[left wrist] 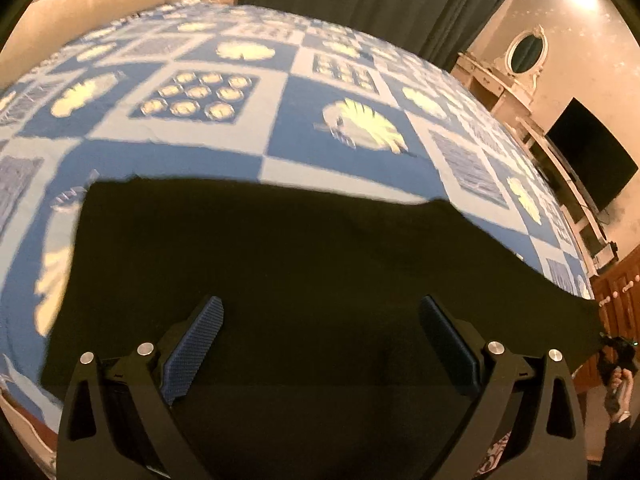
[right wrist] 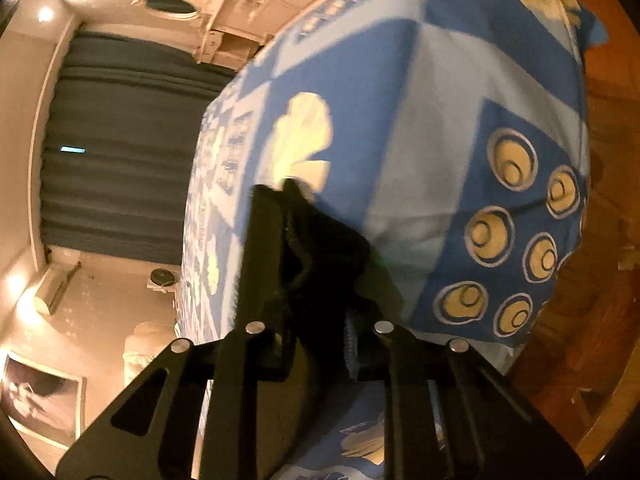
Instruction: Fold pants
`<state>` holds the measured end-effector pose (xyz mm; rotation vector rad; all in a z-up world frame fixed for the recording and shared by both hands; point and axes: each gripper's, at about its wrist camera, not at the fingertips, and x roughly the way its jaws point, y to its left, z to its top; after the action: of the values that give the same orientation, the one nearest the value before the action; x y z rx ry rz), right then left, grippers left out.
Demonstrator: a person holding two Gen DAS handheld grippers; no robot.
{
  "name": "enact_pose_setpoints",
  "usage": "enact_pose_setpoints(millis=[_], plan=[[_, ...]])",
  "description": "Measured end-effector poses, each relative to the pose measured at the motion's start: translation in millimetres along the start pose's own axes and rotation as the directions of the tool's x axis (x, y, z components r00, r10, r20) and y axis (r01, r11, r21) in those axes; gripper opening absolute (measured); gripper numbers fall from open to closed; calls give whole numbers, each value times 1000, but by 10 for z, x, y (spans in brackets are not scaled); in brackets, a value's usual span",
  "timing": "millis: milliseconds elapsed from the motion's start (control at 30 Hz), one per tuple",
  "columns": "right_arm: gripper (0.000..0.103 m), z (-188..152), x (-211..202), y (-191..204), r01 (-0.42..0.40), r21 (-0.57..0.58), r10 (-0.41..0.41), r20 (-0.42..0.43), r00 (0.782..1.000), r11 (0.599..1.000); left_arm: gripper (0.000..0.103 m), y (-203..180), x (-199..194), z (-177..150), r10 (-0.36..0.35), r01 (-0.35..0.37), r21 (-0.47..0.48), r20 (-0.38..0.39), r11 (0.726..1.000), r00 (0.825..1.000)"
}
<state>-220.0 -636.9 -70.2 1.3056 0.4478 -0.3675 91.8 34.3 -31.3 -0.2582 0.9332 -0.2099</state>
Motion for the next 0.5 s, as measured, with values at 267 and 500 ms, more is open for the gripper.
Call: enact_pose_setpoints(millis=[267, 500], plan=[[15, -154, -230, 1002, -46, -187, 46, -1, 999, 981, 97, 292, -215, 95, 6, -6, -12, 4, 1000, 1000], [15, -718, -100, 2151, -56, -437, 45, -35, 998, 898, 97, 636, -241, 45, -19, 20, -114, 12, 993, 1000]])
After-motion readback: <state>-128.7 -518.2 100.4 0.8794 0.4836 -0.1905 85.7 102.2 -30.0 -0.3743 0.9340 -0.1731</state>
